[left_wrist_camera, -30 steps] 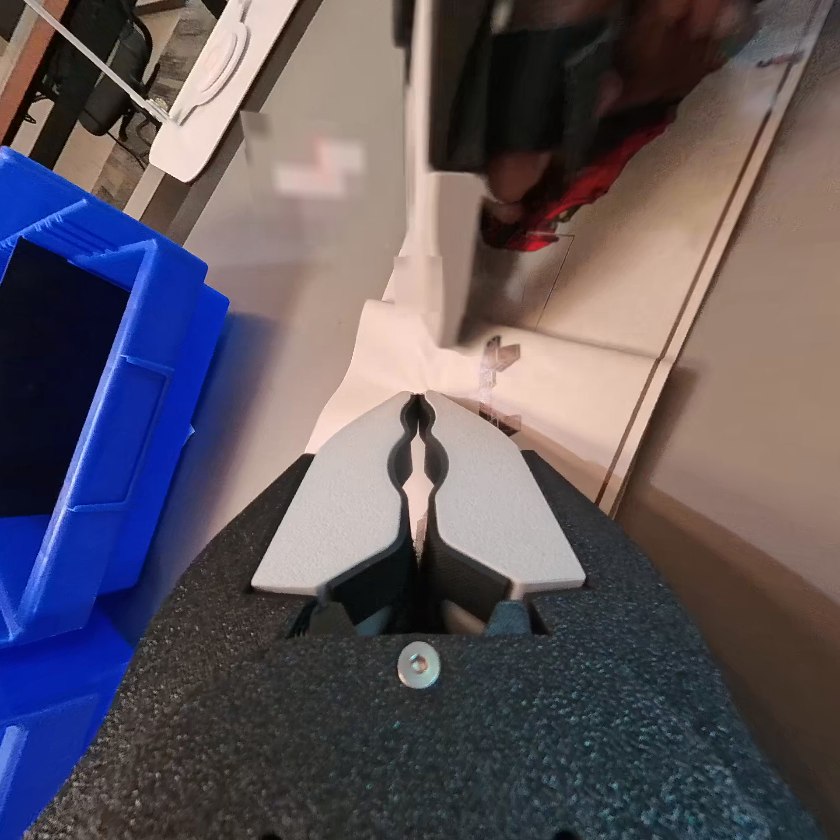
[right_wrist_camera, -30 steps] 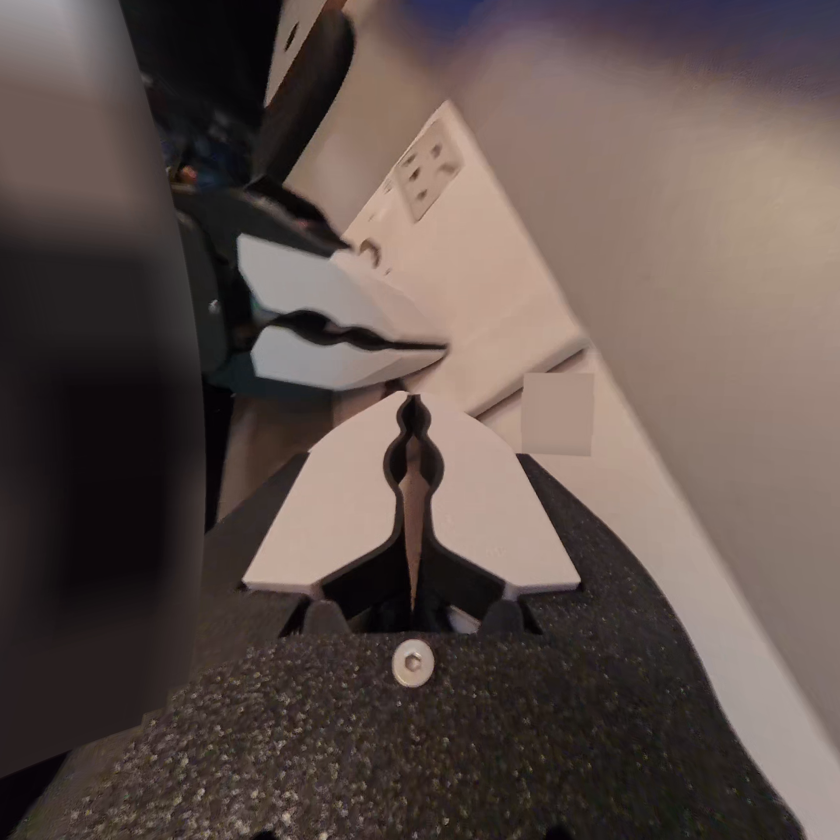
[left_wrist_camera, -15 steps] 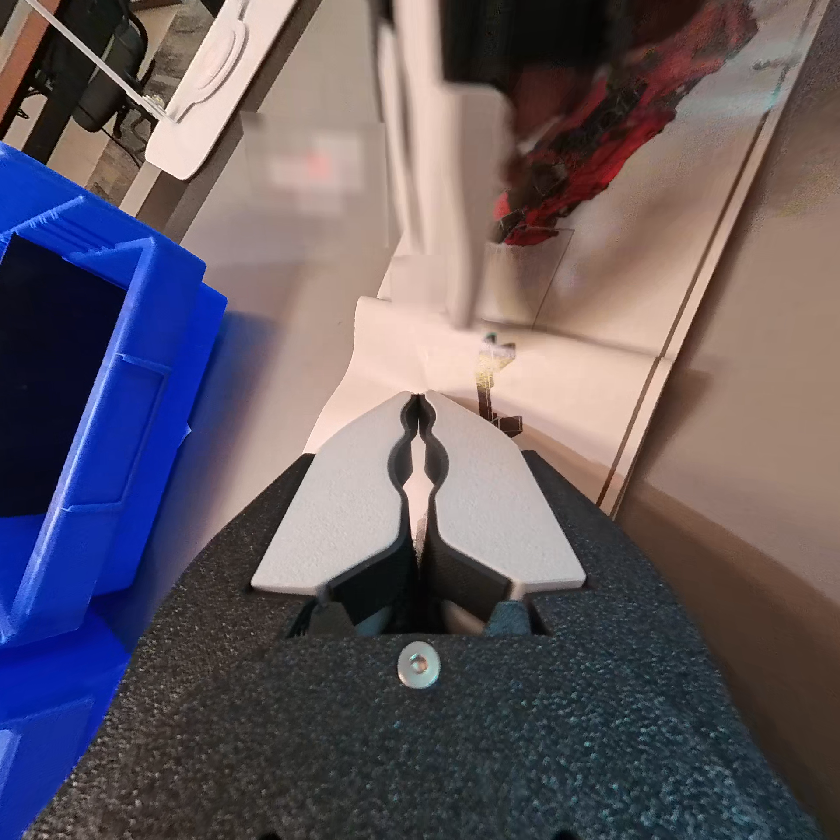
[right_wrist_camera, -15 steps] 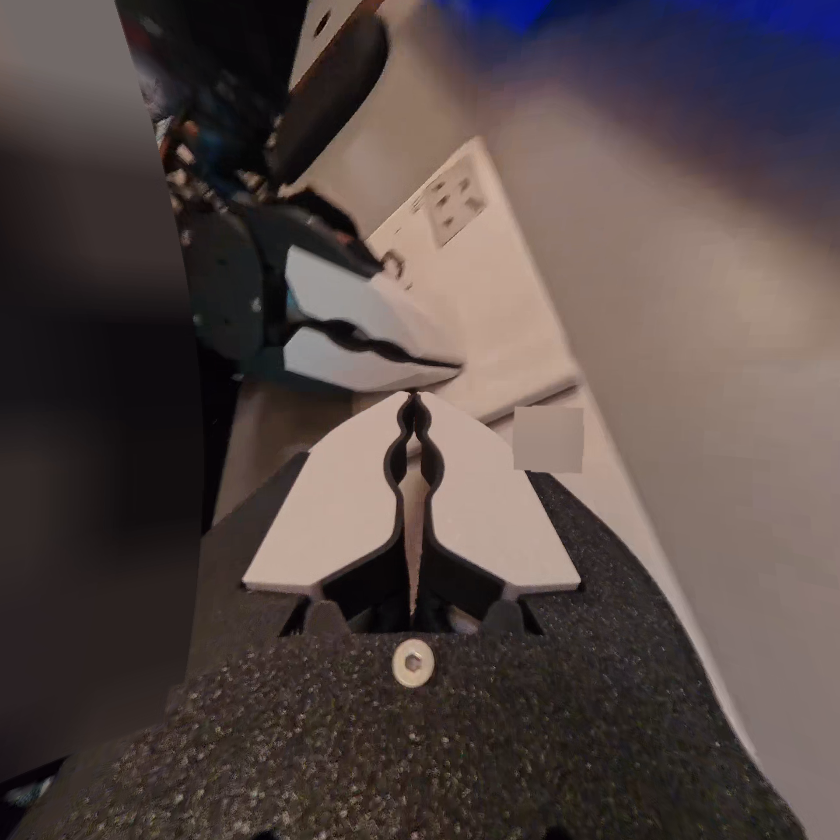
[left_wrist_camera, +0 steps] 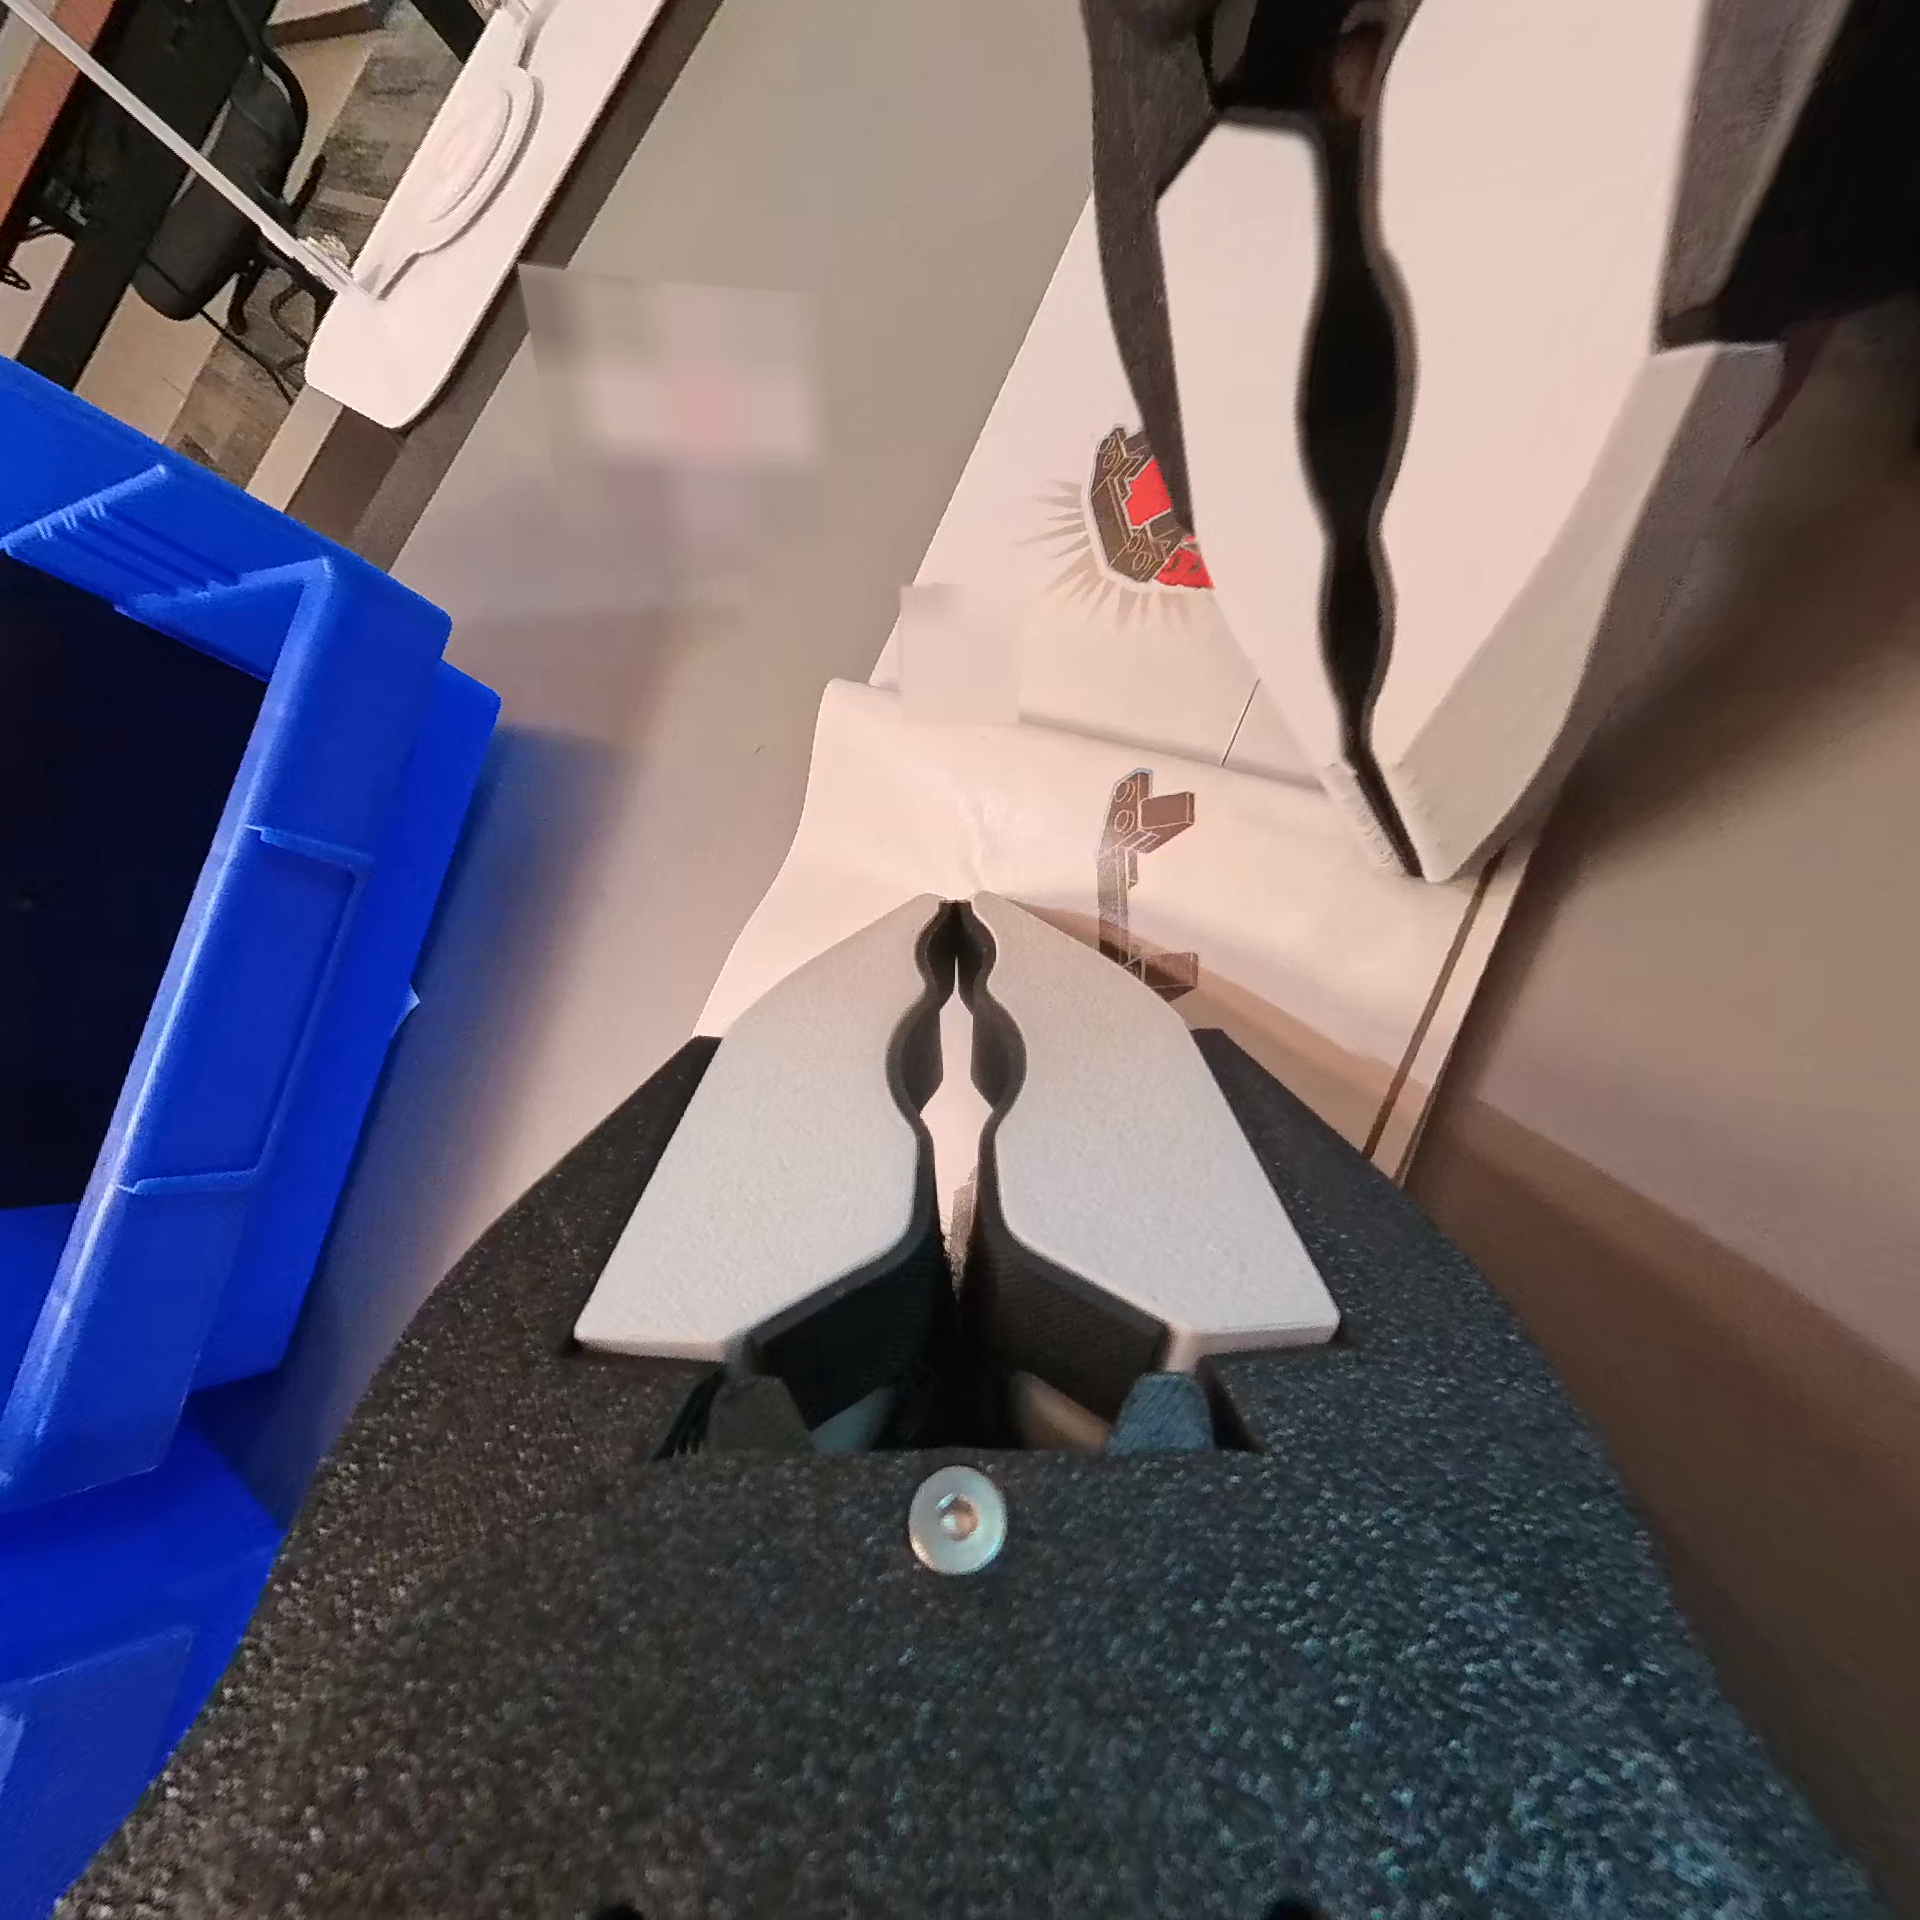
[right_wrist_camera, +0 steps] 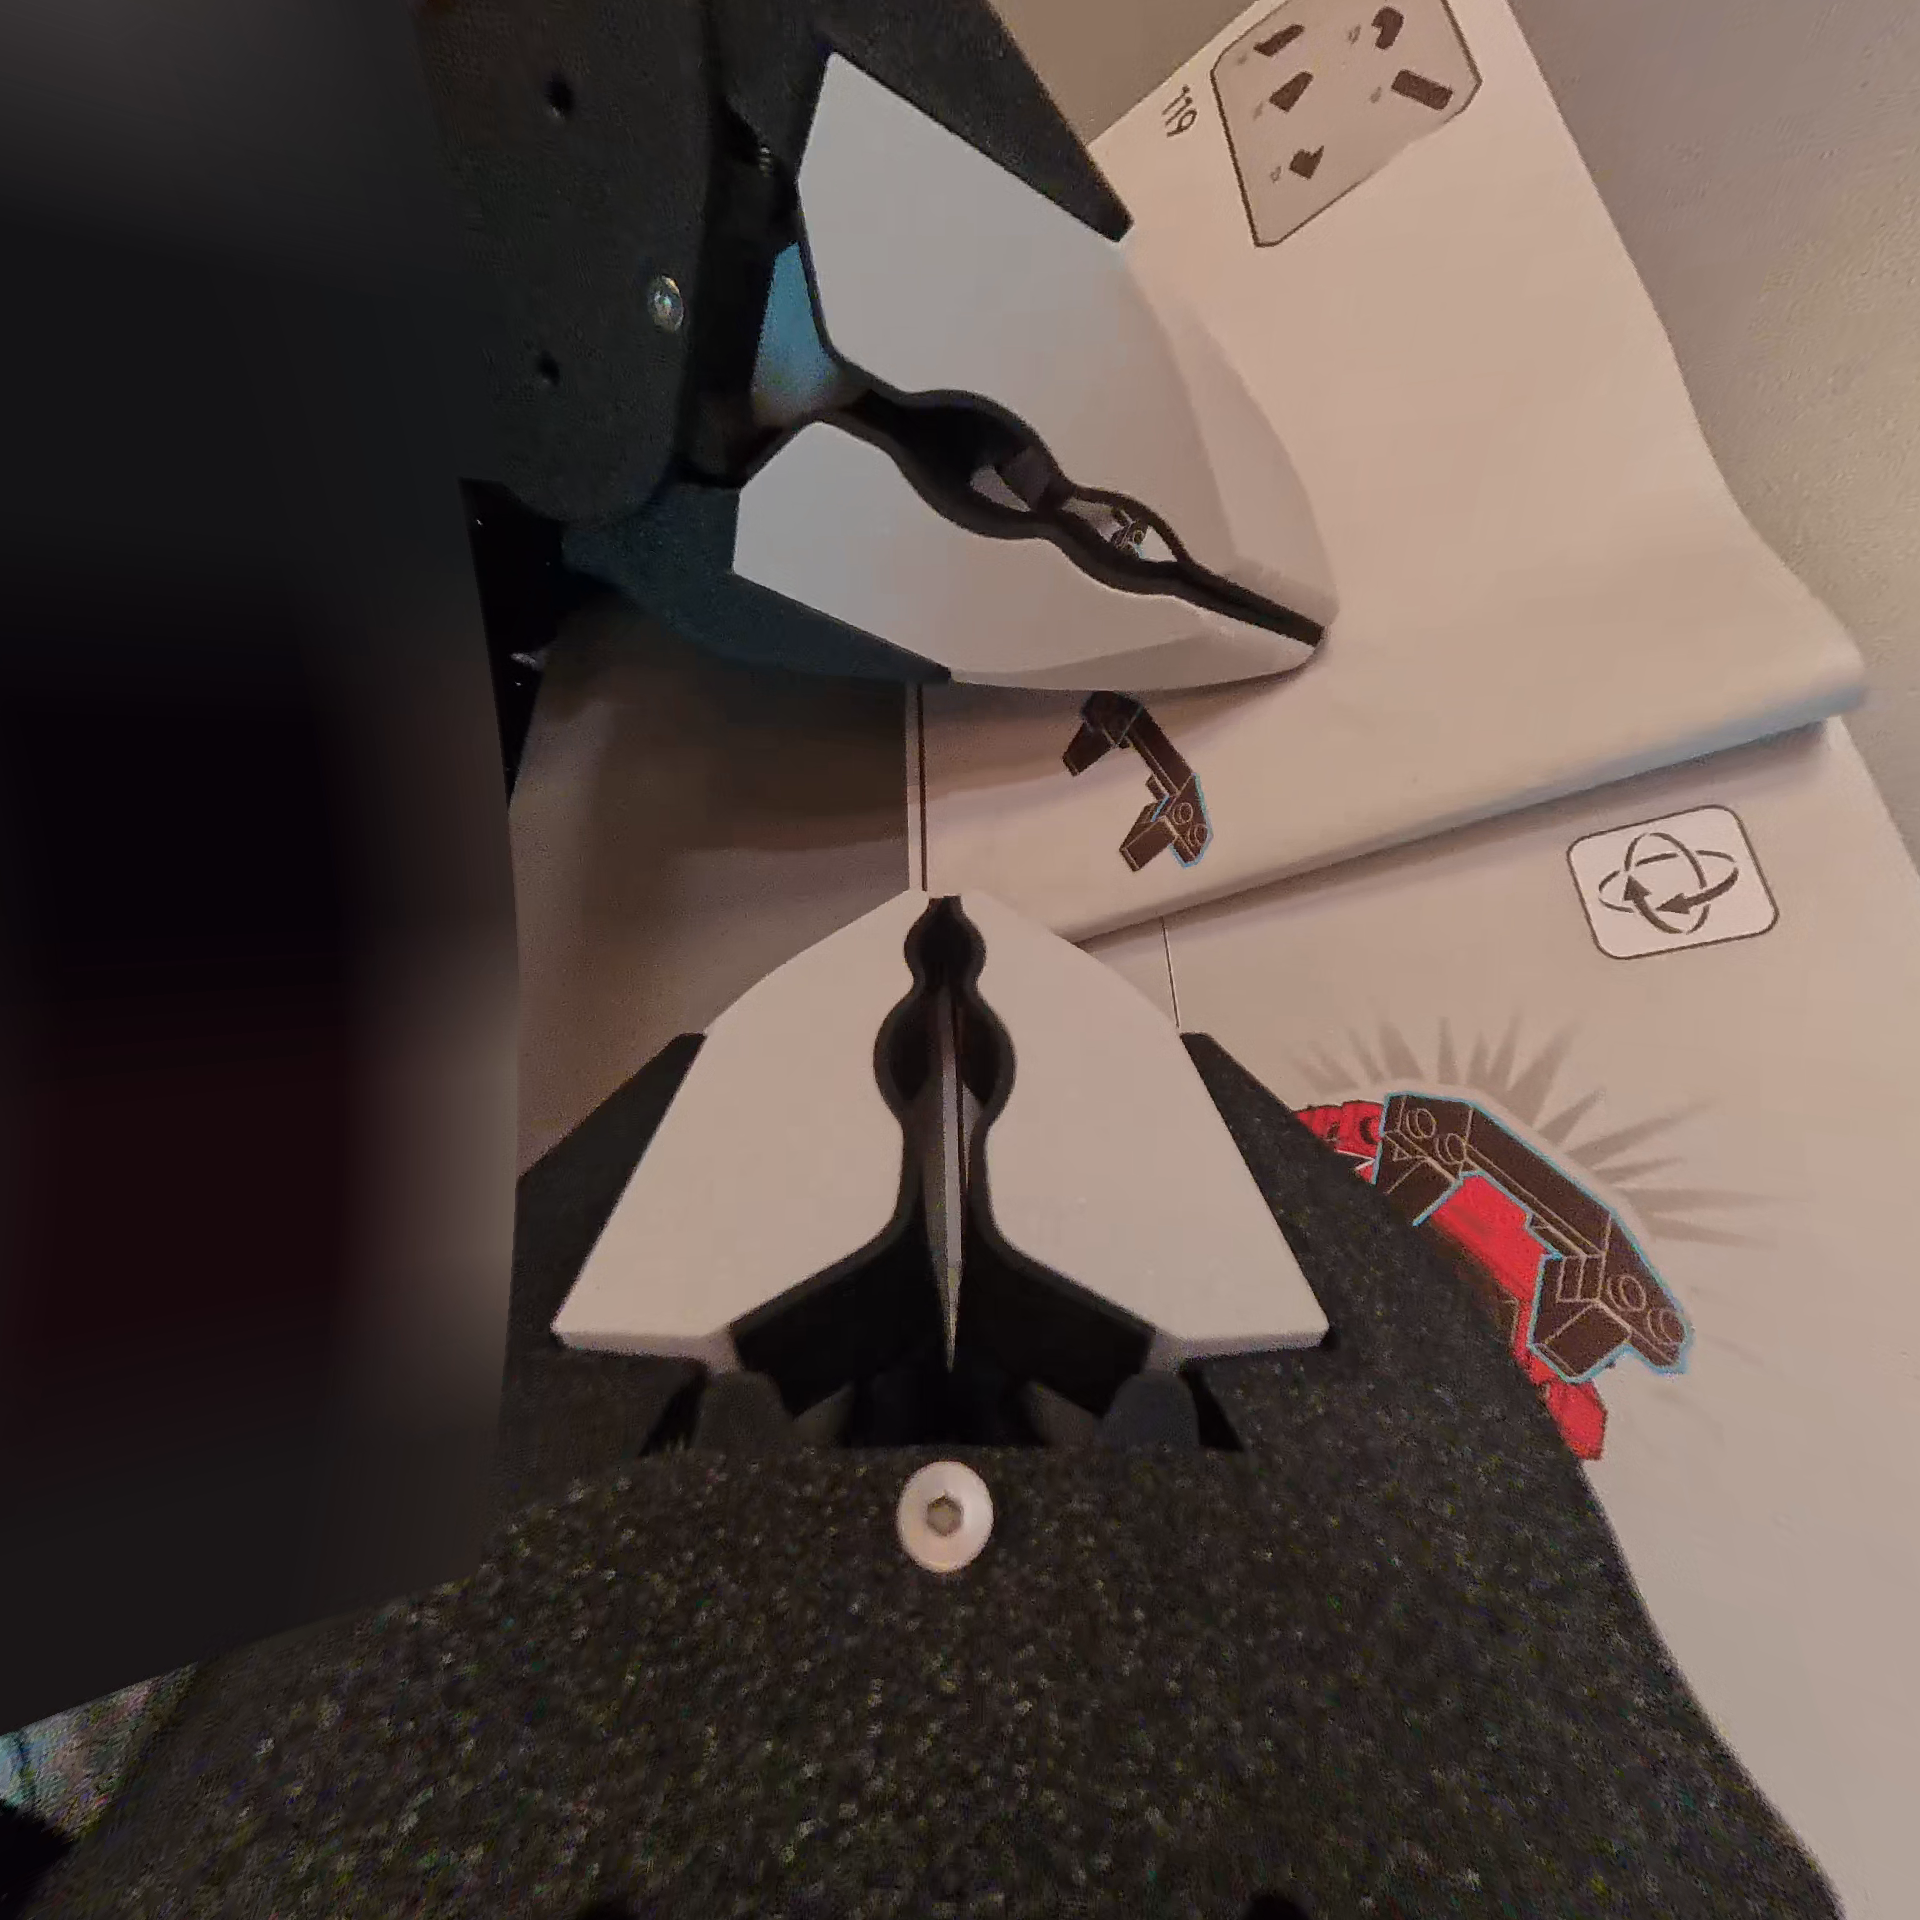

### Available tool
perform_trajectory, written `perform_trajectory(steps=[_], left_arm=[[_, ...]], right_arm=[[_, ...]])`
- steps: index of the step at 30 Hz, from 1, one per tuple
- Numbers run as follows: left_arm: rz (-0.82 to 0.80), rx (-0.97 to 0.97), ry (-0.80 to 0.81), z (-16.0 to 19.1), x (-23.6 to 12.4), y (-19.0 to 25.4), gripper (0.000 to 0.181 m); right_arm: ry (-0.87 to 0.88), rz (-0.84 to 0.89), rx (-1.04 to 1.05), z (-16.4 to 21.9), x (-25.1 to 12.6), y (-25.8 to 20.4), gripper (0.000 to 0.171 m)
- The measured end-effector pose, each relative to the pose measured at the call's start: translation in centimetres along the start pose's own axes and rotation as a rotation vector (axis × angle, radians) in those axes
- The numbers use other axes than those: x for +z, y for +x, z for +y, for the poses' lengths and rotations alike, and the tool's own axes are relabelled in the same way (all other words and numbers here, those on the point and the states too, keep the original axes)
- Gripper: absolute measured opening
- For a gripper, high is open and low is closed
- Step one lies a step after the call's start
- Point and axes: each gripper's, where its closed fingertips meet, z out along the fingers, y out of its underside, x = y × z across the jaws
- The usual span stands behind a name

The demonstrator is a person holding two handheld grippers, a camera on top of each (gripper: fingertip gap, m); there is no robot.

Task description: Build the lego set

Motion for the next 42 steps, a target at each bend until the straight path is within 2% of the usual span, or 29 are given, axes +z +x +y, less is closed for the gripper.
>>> perform_trajectory(steps=[3, 5, 6, 8, 11, 13, 14, 24, 25, 27, 30, 31, 32, 34, 36, 39, 42], left_arm=[[-0.001, 0.0, 0.001, 0.0, 0.0, -0.1, 0.0], [-0.01, 0.014, 0.004, 0.0, -0.1, -0.1, 0.0], [-0.01, 0.017, 0.005, 0.0, -0.1, -0.2, 0.0], [-0.008, 0.016, 0.006, 0.0, -0.1, -0.2, 0.0], [-0.02, 0.035, 0.01, 0.0, -0.2, -0.2, 0.0], [-0.024, 0.032, 0.017, 0.0, -0.3, -0.3, 0.0], [-0.023, 0.021, 0.021, 0.0, -0.4, -0.4, 0.0], [-0.062, -0.099, -0.039, 1.8, -0.7, -2.6, 0.0], [-0.059, -0.123, -0.039, 1.9, -0.8, -2.7, 0.0], [-0.07, -0.159, -0.042, 2.1, -1.4, -3.1, 0.0], [-0.109, -0.242, 0.02, 1.2, -3.7, -3.8, 0.0], [-0.107, -0.279, 0.07, 0.5, -4.7, -3.8, 0.001], [-0.1, -0.308, 0.128, -0.2, -5.6, -3.5, 0.013], [-0.083, -0.335, 0.22, -1.0, -6.9, -2.6, 0.012], [-0.077, -0.323, 0.255, -0.9, -7.4, -1.6, 0.012], [-0.08, -0.295, 0.284, -0.4, -7.6, -1.2, 0.012], [-0.032, -0.331, 0.321, -0.8, -8.0, -1.2, 0.013]], right_arm=[[-0.052, 0.148, -0.152, 0.0, -0.7, -0.1, 0.0], [-0.06, 0.283, -0.171, -0.1, -2.6, 0.4, 0.0], [-0.041, 0.348, -0.166, -0.1, -3.9, 0.6, 0.046], [-0.075, 0.483, -0.107, 1.1, -6.6, 1.6, 0.066], [-0.119, 0.638, -0.073, 2.9, -8.8, 2.8, 0.053], [-0.293, 0.744, -0.023, 6.0, -9.4, 4.4, 0.061], [-0.228, 0.757, -0.018, 5.3, -9.5, 4.7, 0.059], [-0.224, 0.654, -0.144, 2.0, -9.3, 8.4, 0.059], [-0.22, 0.655, -0.096, 1.9, -9.4, 8.4, 0.073], [-0.15, 0.632, 0.057, 1.6, -9.8, 6.2, 0.102], [-0.034, 0.723, 0.17, 2.1, -11.4, 0.4, 0.127], [-0.003, 0.779, 0.227, 3.0, -11.8, -1.7, 0.128], [0.017, 0.825, 0.295, 4.2, -11.8, -3.7, 0.13], [0.034, 0.905, 0.439, 6.9, -10.6, -7.2, 0.131], [0.05, 0.93, 0.546, 8.4, -7.9, -9.4, 0.127], [-0.052, 0.969, 0.627, 10.1, -4.6, -10.6, 0.127], [-0.04, 0.99, 0.666, 9.5, -3.4, -9.9, 0.115]])
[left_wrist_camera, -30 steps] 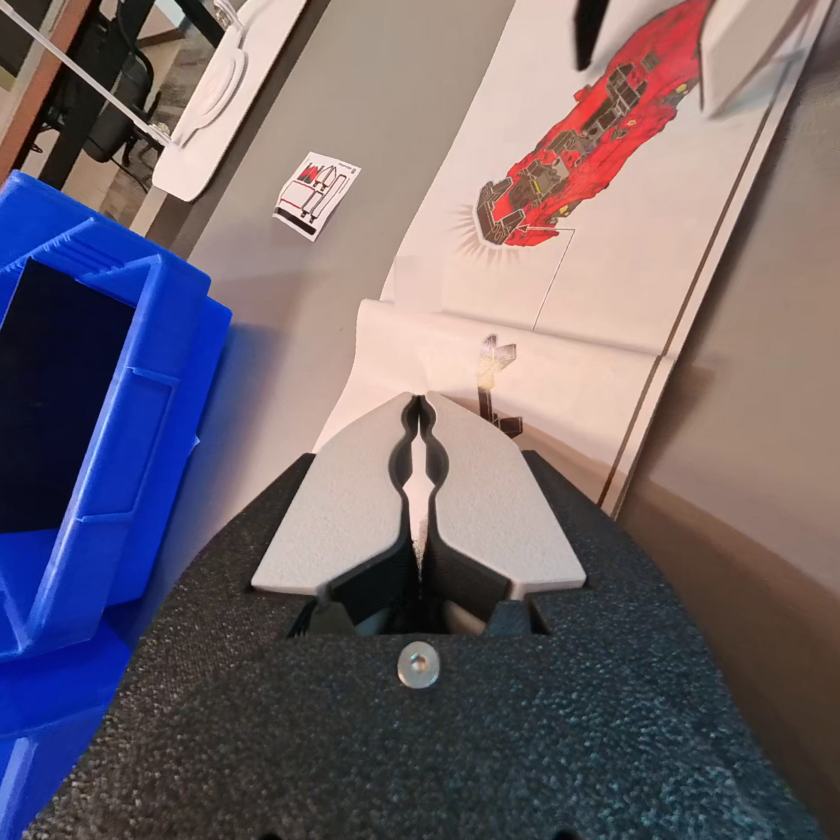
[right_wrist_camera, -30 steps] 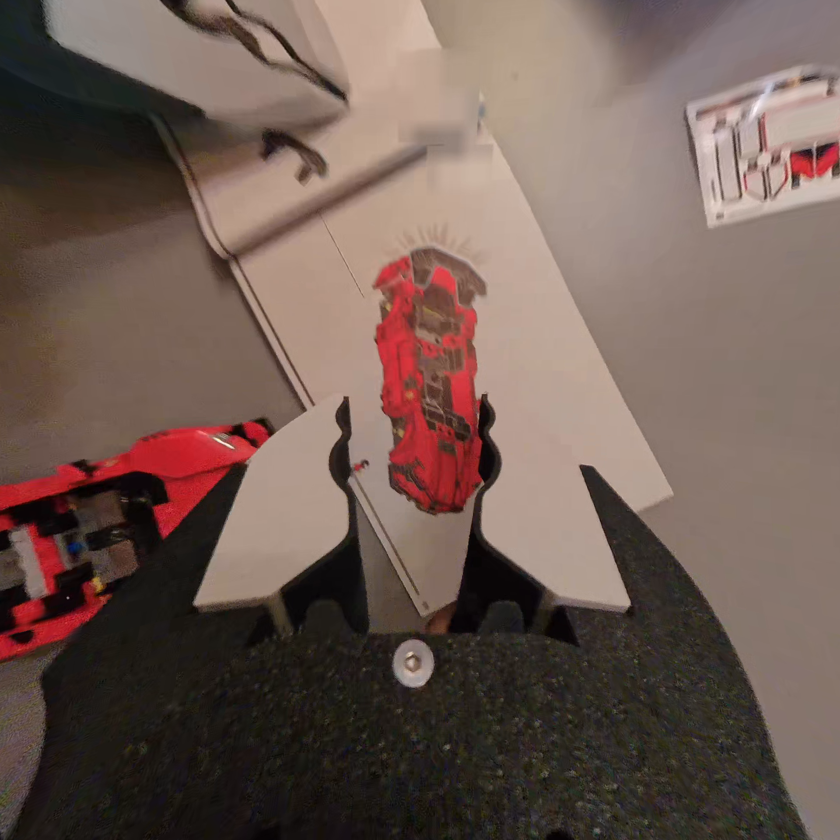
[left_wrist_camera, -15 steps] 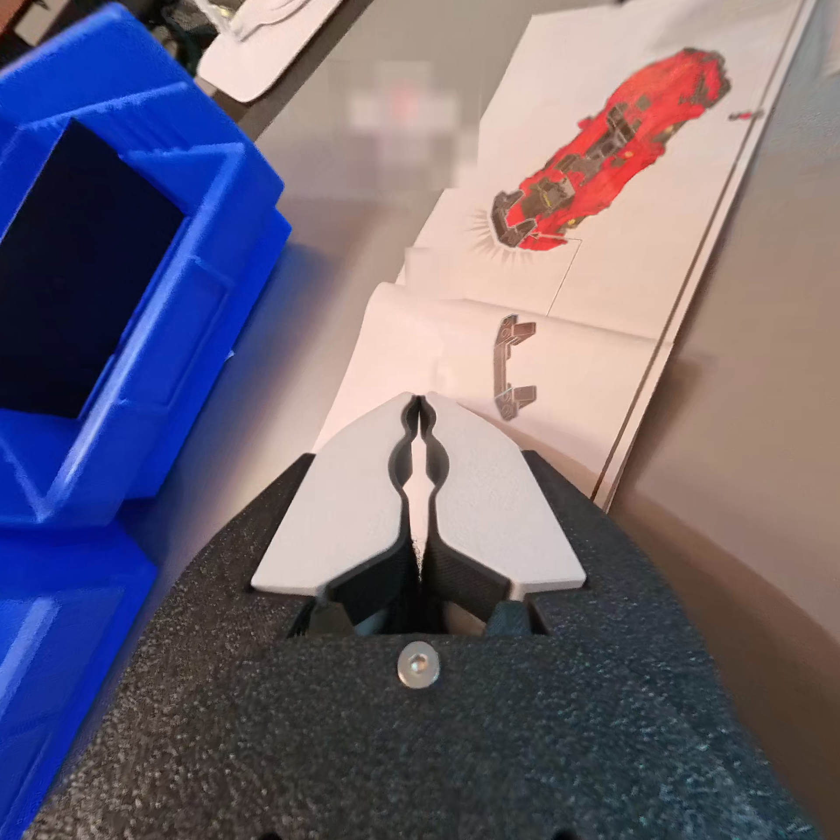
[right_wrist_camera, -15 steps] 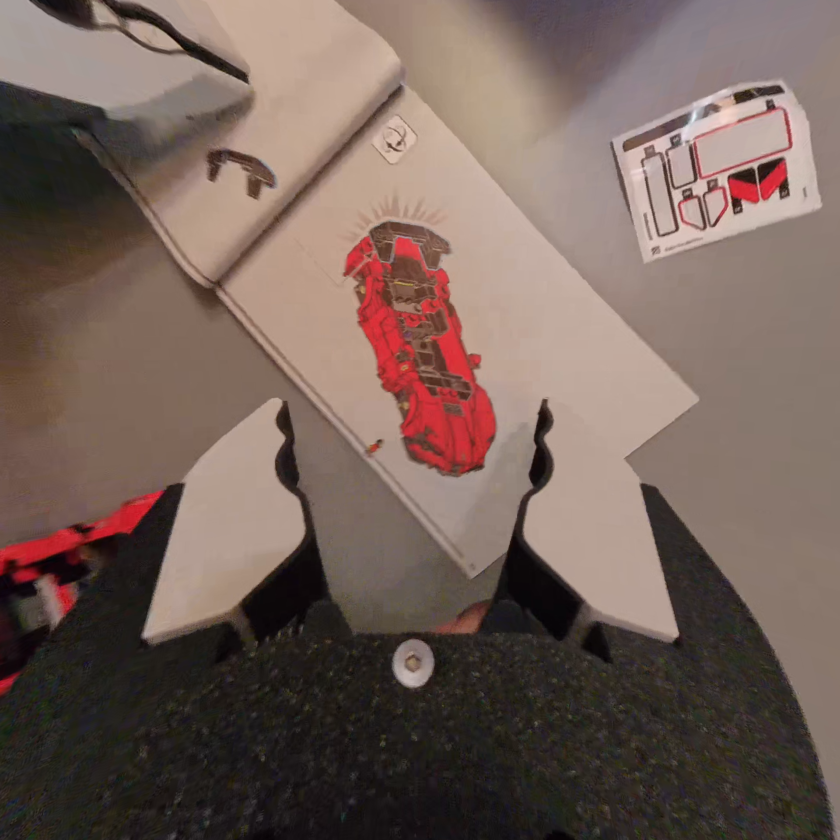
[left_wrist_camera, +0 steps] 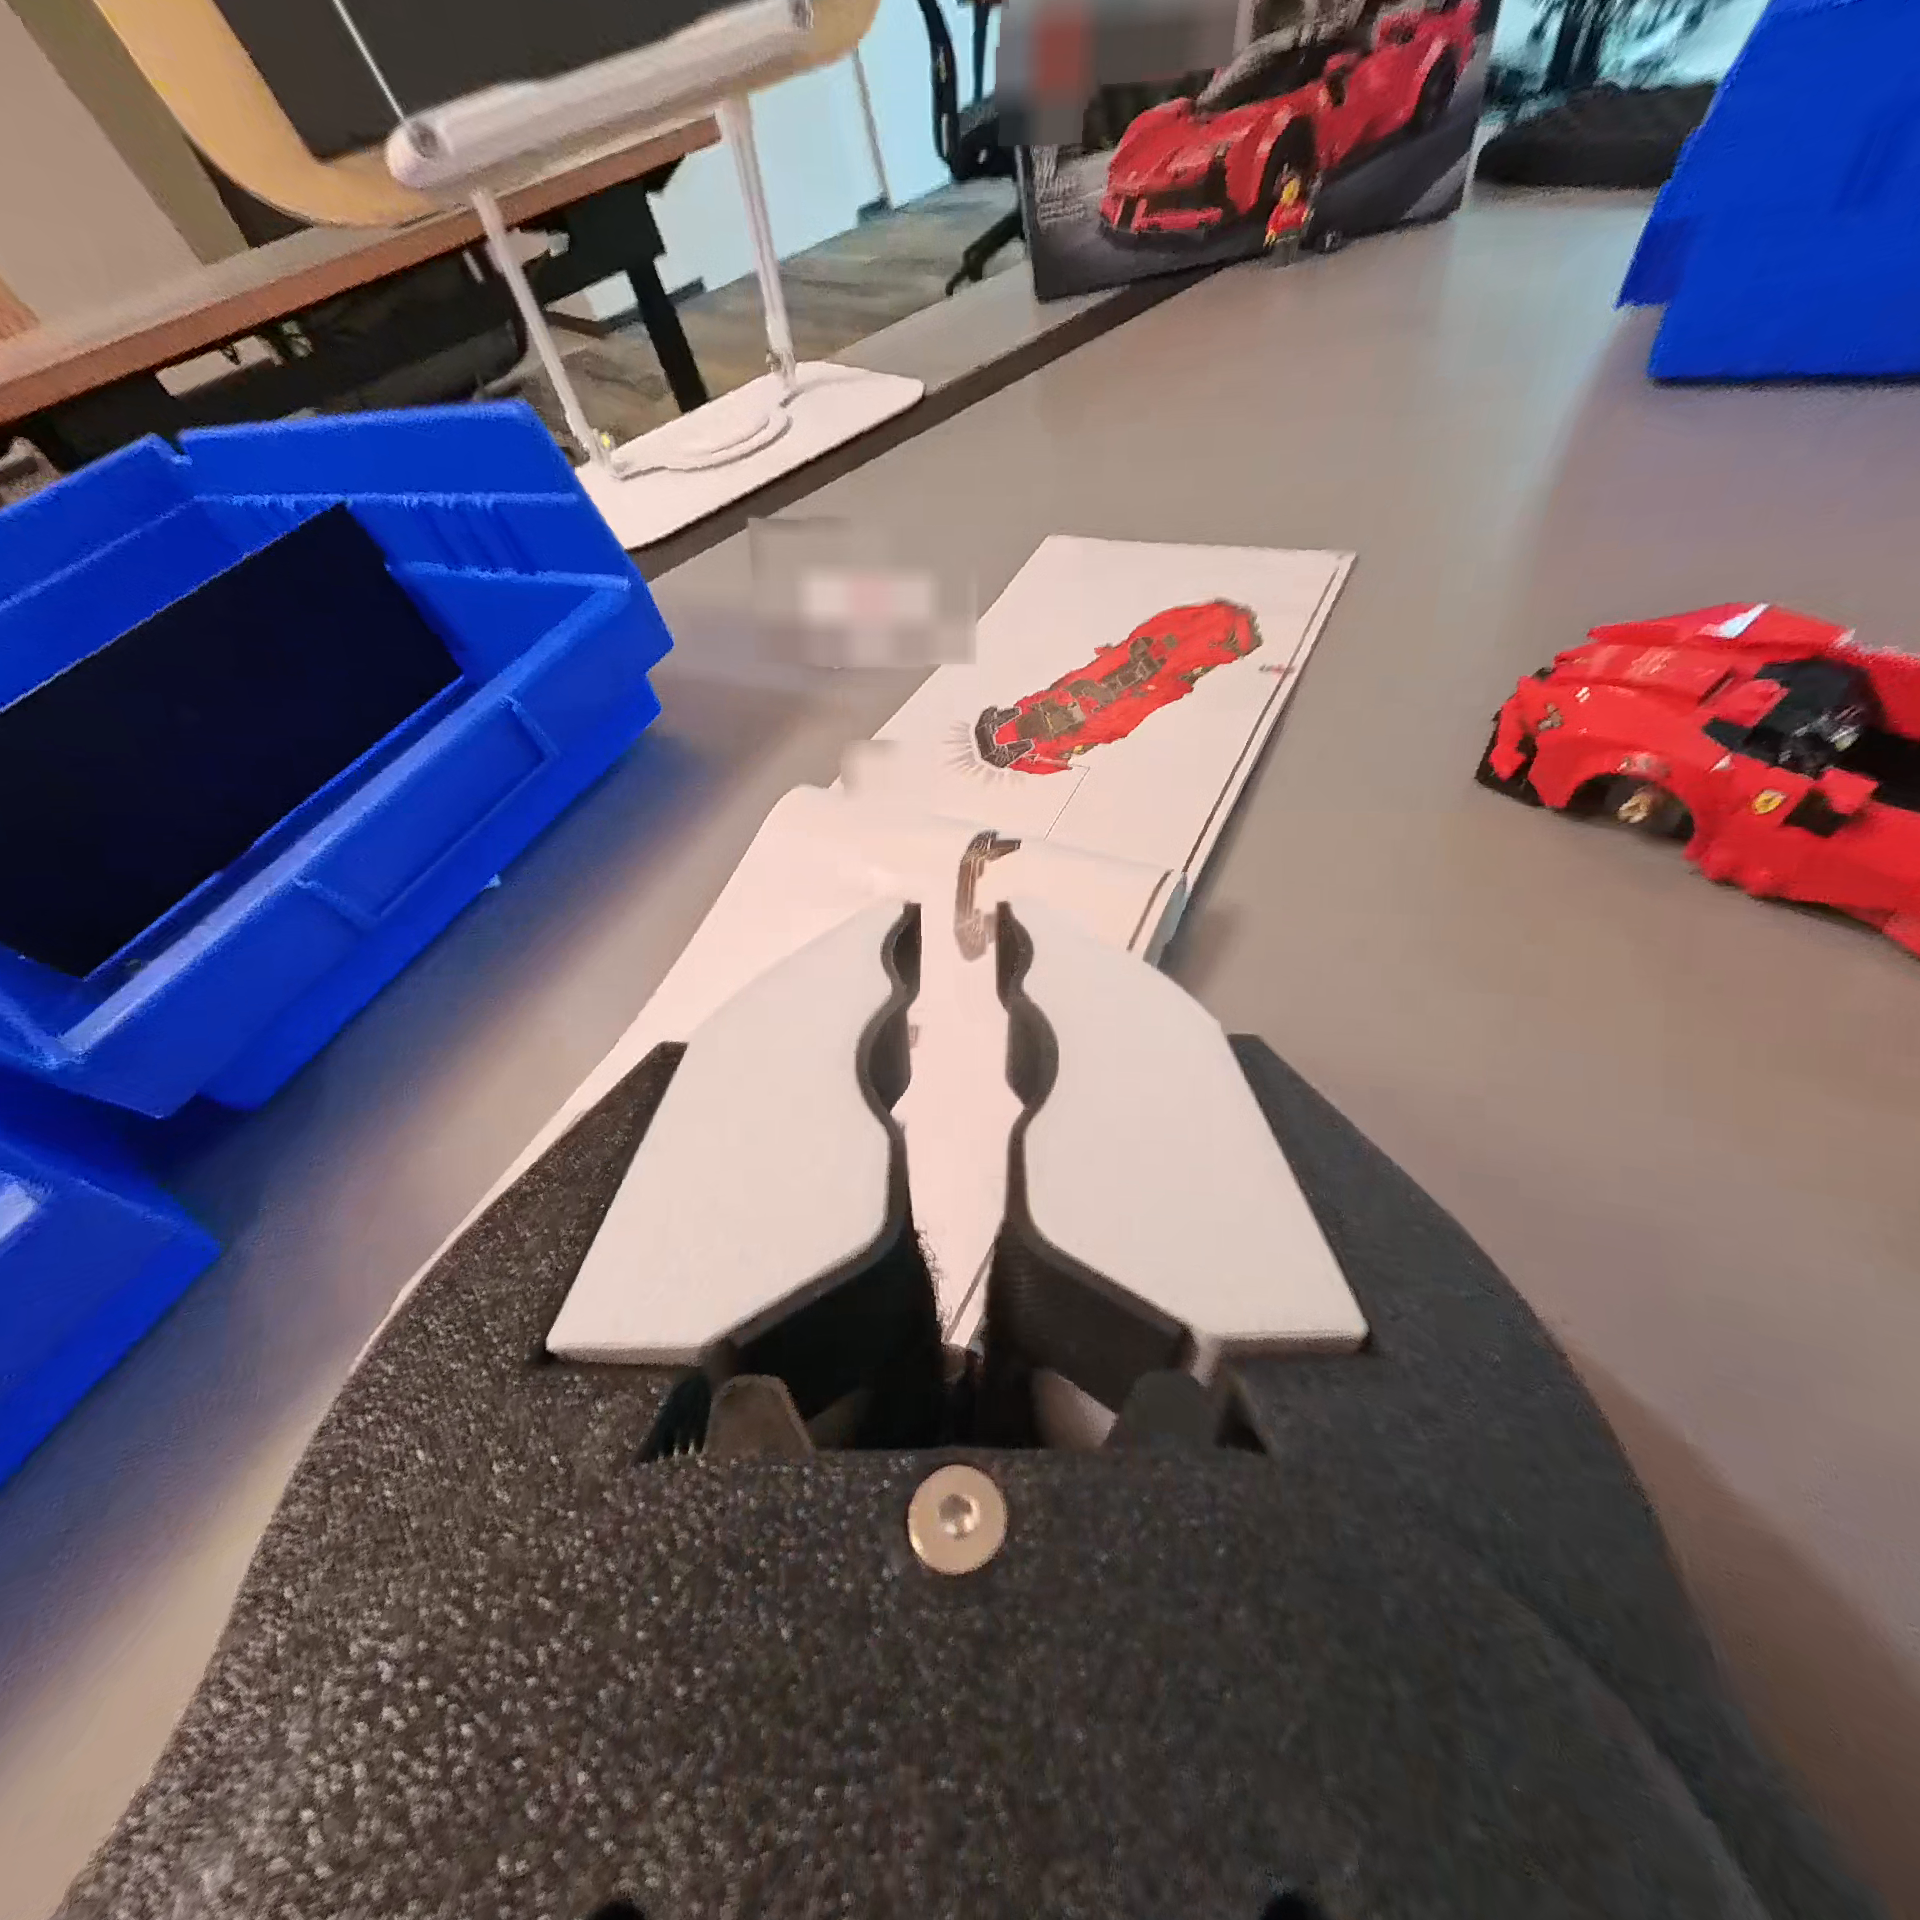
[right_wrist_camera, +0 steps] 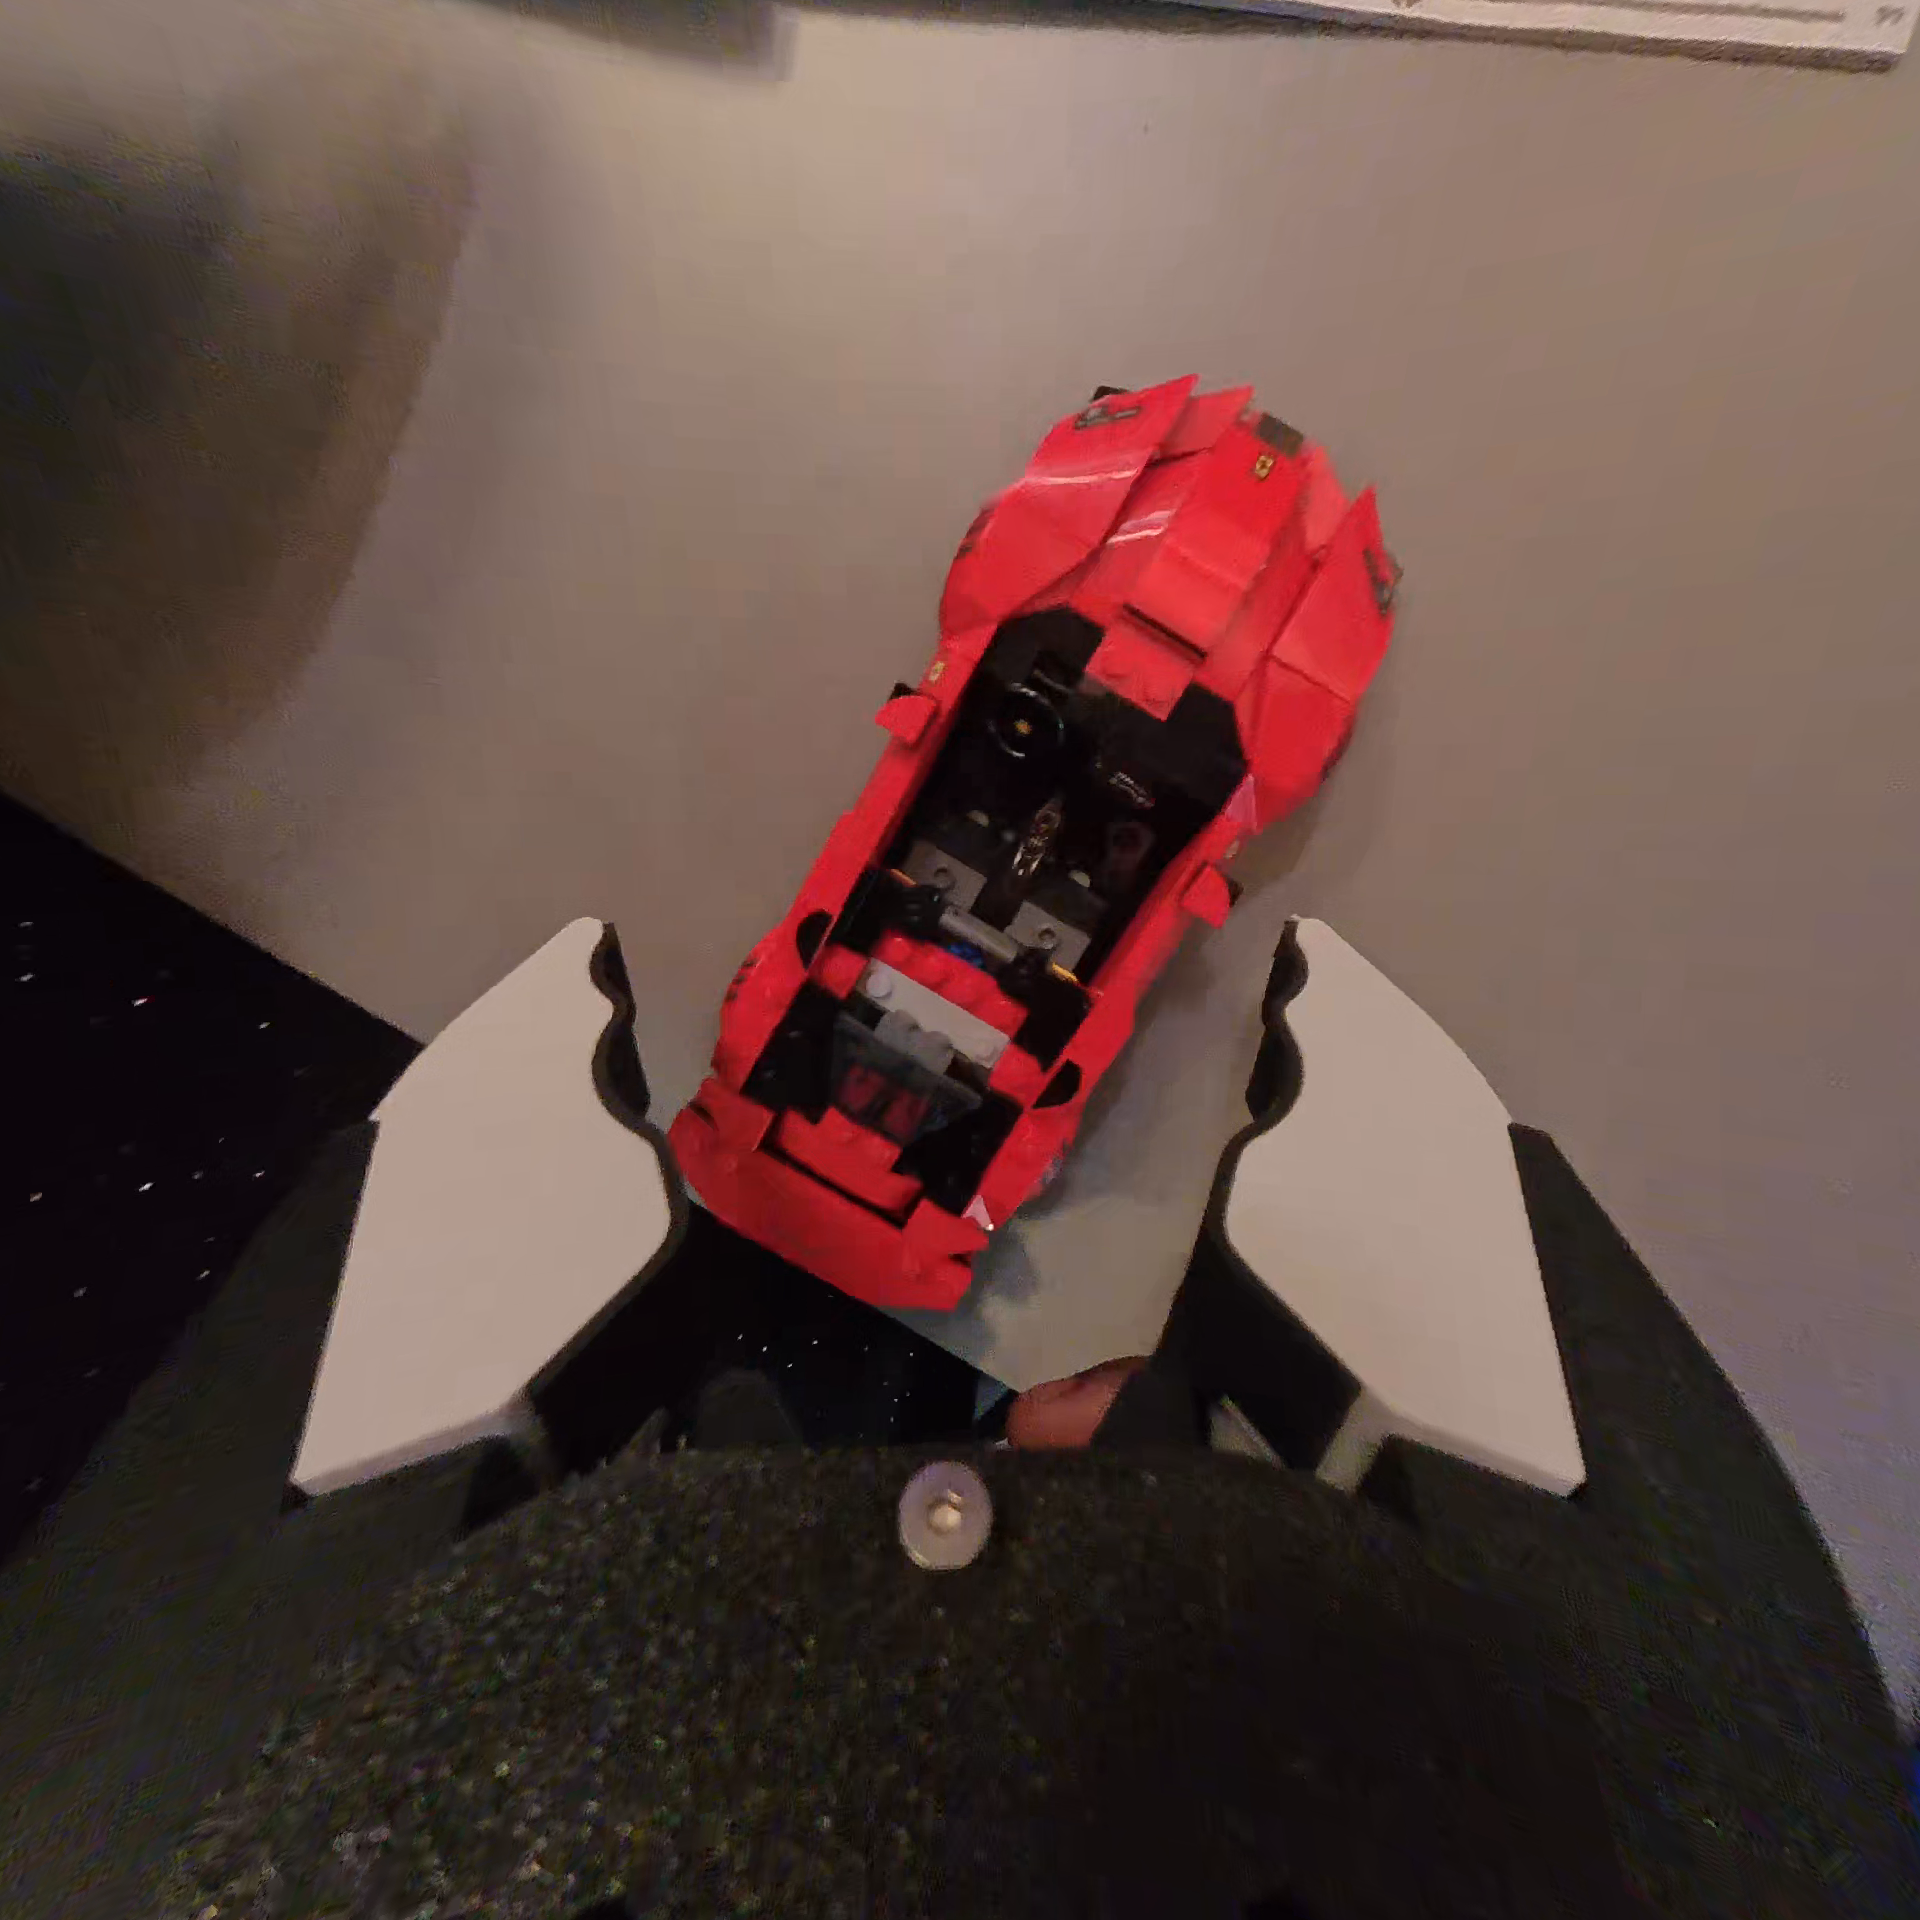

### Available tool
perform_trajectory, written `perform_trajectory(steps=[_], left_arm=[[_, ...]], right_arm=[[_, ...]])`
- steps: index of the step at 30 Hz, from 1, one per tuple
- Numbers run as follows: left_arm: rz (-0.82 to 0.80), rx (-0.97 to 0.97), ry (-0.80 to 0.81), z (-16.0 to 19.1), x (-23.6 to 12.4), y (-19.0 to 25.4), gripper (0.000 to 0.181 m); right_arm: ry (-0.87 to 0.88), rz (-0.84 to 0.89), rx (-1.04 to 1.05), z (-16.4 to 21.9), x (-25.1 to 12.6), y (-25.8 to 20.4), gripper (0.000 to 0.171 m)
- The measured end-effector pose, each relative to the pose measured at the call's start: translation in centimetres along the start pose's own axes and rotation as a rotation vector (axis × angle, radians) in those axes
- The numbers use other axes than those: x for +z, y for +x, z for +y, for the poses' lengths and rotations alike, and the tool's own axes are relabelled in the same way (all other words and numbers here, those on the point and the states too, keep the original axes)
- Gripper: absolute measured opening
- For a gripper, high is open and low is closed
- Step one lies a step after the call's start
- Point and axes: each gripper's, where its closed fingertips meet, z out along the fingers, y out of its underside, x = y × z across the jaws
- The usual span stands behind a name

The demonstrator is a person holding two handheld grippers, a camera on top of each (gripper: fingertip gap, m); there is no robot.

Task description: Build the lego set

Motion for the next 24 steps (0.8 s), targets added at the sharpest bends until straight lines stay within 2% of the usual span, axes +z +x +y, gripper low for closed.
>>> perform_trajectory(steps=[2, 7, 15, 21, 24], left_arm=[[0.021, -0.021, 0.042, -0.6, -0.4, 0.1, 0.014], [0.049, -0.039, 0.056, -0.6, -0.8, 0.5, 0.014], [0.073, -0.062, 0.055, -0.5, -0.7, 0.7, 0.014], [0.053, -0.038, 0.03, -0.2, -0.6, 0.5, 0.013], [0.095, -0.018, 0.04, -0.3, -0.6, 1.2, 0.009]], right_arm=[[-0.039, 0.079, 0.003, 0.1, 0.4, 0.8, 0.113], [-0.149, 0.146, -0.054, 1.3, 0.4, 1.8, 0.114], [-0.316, 0.281, -0.375, 1.4, -1.5, 7.4, 0.112], [-0.296, 0.41, -0.59, -1.1, -2.0, 12.4, 0.101], [-0.217, 0.349, -0.529, -0.7, -2.5, 12.1, 0.091]])
